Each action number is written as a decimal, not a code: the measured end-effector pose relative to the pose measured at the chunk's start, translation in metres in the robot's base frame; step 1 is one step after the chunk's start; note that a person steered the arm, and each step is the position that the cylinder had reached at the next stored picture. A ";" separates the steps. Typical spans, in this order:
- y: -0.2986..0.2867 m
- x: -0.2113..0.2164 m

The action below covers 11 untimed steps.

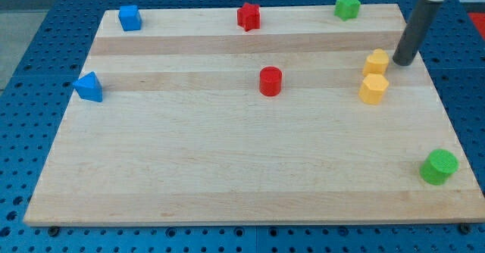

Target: Push the yellow blocks near to the red circle

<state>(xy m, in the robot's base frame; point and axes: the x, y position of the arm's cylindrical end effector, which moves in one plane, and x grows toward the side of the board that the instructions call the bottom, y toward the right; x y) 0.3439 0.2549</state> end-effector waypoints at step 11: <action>-0.146 0.147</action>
